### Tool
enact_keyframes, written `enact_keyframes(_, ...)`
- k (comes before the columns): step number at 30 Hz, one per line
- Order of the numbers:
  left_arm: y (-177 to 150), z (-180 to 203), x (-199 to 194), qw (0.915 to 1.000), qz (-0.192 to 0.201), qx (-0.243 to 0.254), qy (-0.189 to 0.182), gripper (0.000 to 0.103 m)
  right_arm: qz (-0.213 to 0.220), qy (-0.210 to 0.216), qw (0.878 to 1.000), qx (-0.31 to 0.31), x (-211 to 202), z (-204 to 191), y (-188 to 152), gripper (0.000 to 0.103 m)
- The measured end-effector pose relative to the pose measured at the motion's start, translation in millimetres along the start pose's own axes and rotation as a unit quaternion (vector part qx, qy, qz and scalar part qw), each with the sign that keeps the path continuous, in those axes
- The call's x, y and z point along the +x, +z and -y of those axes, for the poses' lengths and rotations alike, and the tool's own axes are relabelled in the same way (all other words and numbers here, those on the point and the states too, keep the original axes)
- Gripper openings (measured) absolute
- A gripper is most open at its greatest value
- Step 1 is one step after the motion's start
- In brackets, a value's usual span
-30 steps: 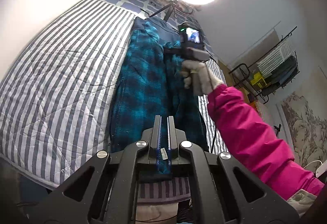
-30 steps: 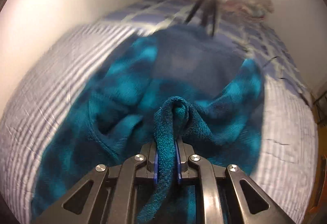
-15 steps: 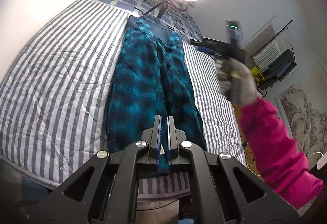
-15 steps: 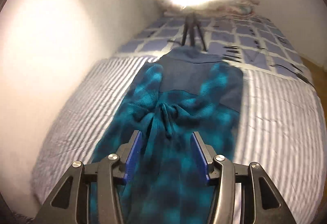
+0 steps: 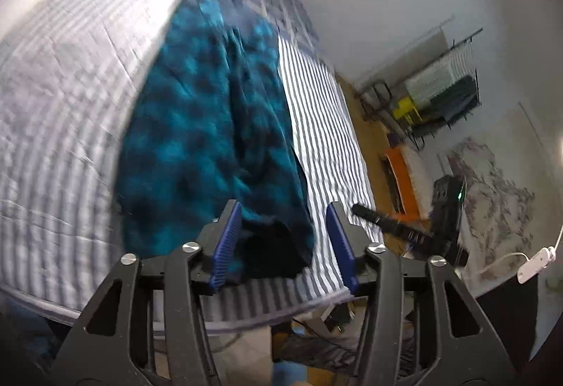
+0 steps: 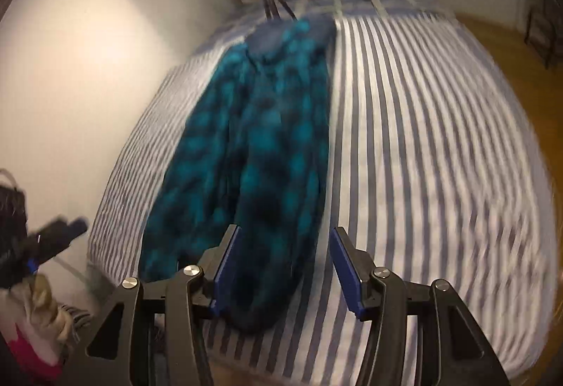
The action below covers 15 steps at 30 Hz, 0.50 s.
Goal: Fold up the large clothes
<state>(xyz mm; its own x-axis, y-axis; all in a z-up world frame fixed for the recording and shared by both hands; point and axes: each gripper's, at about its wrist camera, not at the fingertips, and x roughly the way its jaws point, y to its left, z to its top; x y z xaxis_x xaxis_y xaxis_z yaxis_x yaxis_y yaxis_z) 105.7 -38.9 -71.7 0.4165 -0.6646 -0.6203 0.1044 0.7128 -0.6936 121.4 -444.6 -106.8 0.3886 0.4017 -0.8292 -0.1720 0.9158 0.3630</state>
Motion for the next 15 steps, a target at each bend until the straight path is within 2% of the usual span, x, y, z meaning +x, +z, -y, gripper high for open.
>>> enact_keyframes(2, -0.6, -1.5, 24.1, 0.9995, -0.030, -0.007, 0.000, 0.052, -0.013, 0.020, 0.999, 0.033, 9.8, 11.4, -20.6, 0.061)
enact_keyframes(5, -0.1, -5.3, 61.2, 0.9976, -0.064, -0.001, 0.029, 0.052, -0.030, 0.048, 0.996, 0.070, 25.9, 19.8, -44.4, 0.063)
enact_keyframes(7, -0.7, -14.8, 82.4, 0.9958, -0.080, -0.018, 0.041, 0.052, -0.039, 0.064, 0.994, 0.078, 34.4, 17.6, -52.6, 0.065)
enact_keyframes(12, -6.9, -40.6, 111.3, 0.9903, -0.106, -0.087, 0.025, 0.052, -0.051, 0.096, 0.989, 0.103, 55.2, 21.1, -59.5, 0.069)
enact_keyframes(15, -9.8, -41.6, 120.0, 0.9896, -0.112, -0.089, 0.015, 0.052, -0.068, 0.113, 0.984, 0.121, 70.5, 26.7, -63.8, 0.069)
